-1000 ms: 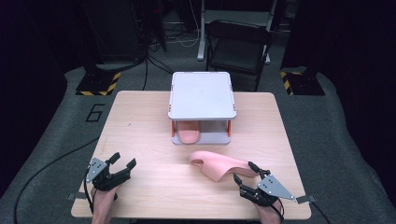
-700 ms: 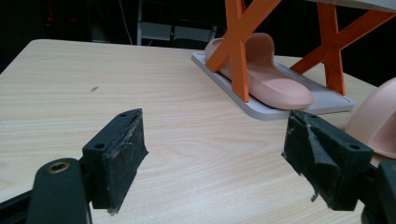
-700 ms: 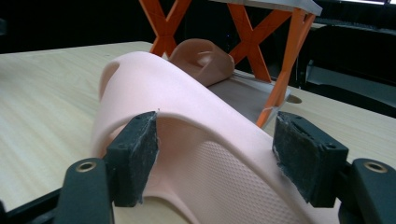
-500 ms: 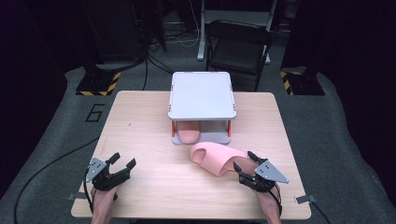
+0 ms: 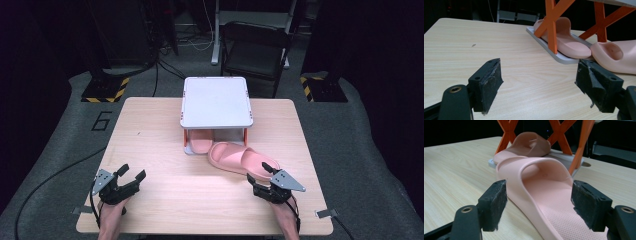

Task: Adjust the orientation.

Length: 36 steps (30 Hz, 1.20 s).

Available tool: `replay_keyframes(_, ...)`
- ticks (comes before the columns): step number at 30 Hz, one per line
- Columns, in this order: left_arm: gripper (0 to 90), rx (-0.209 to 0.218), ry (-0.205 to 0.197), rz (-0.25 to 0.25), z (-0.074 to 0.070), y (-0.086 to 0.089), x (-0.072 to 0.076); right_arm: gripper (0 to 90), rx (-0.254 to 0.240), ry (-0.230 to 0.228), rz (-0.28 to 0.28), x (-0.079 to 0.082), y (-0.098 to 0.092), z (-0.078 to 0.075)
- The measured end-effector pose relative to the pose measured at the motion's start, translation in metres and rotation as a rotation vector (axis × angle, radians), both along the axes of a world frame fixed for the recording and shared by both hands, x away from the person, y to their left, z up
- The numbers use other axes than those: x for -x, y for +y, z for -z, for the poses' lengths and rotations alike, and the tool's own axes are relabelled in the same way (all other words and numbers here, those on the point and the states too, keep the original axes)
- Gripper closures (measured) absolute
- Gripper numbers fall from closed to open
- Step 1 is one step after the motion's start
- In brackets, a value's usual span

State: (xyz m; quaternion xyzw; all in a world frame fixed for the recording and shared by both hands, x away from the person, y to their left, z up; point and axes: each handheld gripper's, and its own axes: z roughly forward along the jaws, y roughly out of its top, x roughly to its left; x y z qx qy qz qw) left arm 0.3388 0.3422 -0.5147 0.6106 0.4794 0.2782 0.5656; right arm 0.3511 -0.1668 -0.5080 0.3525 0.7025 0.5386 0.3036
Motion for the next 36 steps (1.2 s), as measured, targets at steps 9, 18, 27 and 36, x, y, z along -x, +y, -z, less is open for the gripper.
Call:
replay_keyframes(9,20.6,-0.002,0.009,0.006,0.001,0.000,-0.001,38.7,0.063,0.034,-0.034,-0.019,0.027,0.006)
replay_keyframes(18,20.7,0.001,0.003,0.002,0.001,0.003,0.000,70.0,0.104,0.052,-0.034,-0.031,0.050,0.012)
replay_keyframes(27,21.0,0.006,0.006,0.000,0.000,0.003,0.000,81.6,0.043,0.070,0.003,-0.005,0.036,0.005)
replay_keyframes(36,21.0,0.000,0.006,0.009,0.000,0.000,0.000,81.3,0.001,0.108,0.136,0.034,0.015,0.009)
